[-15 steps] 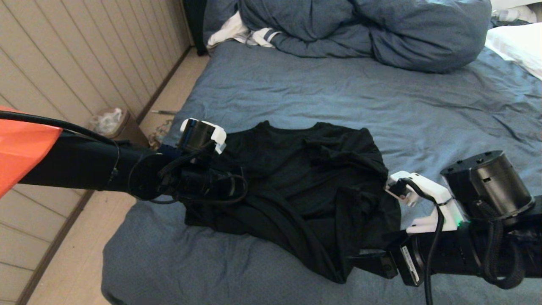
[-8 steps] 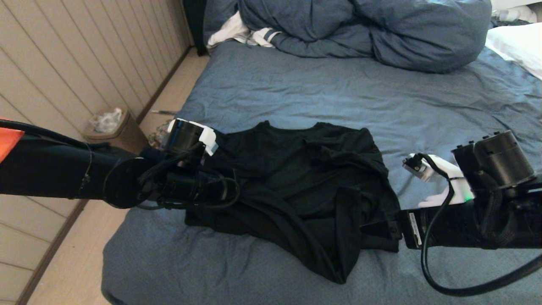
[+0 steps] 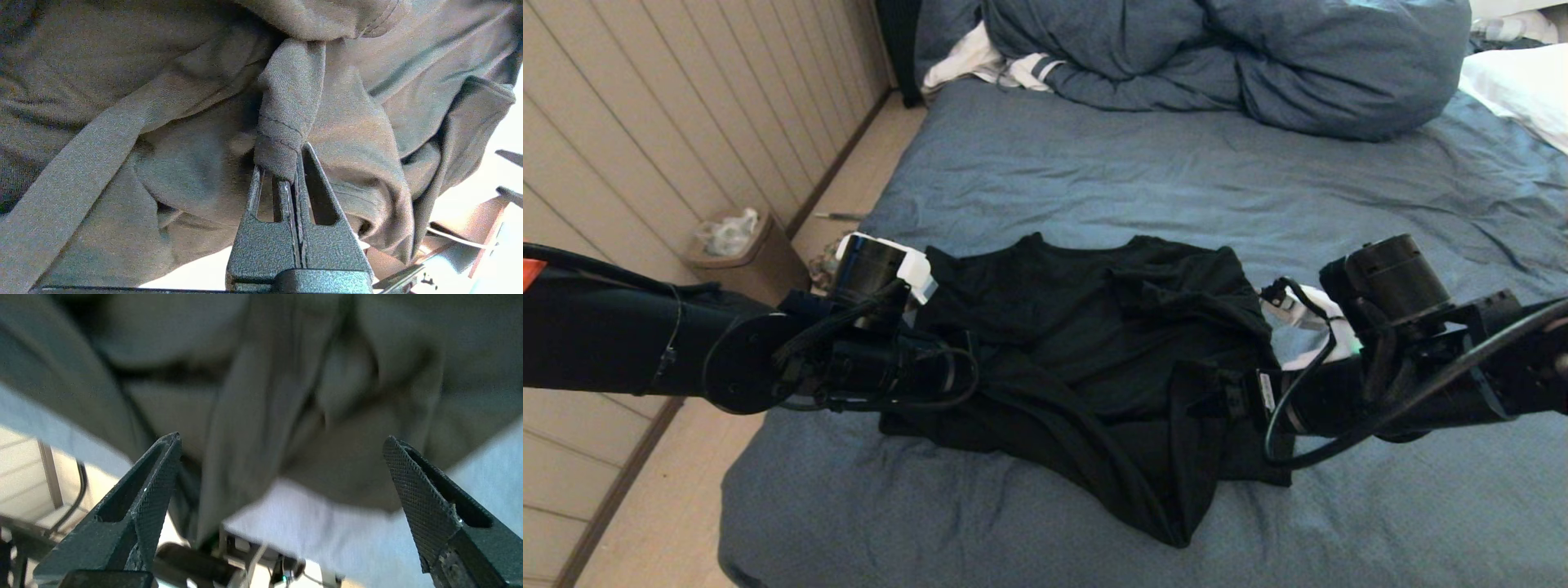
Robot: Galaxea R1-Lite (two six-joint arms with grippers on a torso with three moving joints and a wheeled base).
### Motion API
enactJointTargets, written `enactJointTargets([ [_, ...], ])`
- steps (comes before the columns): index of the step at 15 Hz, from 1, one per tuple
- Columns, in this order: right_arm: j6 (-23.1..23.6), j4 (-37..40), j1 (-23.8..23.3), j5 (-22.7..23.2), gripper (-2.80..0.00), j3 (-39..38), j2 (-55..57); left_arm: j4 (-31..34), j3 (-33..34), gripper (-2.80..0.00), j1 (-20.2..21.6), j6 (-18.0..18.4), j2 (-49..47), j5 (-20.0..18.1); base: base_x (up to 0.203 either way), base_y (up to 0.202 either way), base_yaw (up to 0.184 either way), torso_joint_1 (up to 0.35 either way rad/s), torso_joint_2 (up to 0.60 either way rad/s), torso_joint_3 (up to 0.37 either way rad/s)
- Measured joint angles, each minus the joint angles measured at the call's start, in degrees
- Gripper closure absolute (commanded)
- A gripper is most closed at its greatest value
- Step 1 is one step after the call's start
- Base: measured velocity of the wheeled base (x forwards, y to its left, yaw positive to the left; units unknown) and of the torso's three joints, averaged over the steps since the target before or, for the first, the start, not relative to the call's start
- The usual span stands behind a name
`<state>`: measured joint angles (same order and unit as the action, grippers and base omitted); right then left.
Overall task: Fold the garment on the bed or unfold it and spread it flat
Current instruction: Fold the black T-shirt
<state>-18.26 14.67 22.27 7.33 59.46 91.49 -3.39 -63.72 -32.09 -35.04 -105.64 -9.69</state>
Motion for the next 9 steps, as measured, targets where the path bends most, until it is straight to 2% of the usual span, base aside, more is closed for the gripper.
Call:
enactJointTargets([
  [5,1.52,-0.28,-0.07,-0.59,-2.80,6.18,4.14,-0.07,0.03,0.00,0.00,0.01,-0.22,-0.01,0.000,0.000,0.000,0.000,0.00,0.000],
  [6,2.96,-0.43,-0.26,-0.57,-2.80,6.98,4.58,-0.02,0.05,0.00,0.01,0.03,-0.22,-0.01,0.000,0.000,0.000,0.000,0.00,0.000],
  [7,6.01,-0.64,-0.59,-0.50,-2.80,7.58,4.79,-0.07,0.07,0.00,0.01,0.01,-0.20,0.00,0.000,0.000,0.000,0.000,0.00,0.000],
  [9,16.32,-0.78,-1.34,-0.09,-2.80,8.70,4.90,-0.02,0.18,0.00,0.01,0.01,-0.12,0.02,0.000,0.000,0.000,0.000,0.00,0.000],
])
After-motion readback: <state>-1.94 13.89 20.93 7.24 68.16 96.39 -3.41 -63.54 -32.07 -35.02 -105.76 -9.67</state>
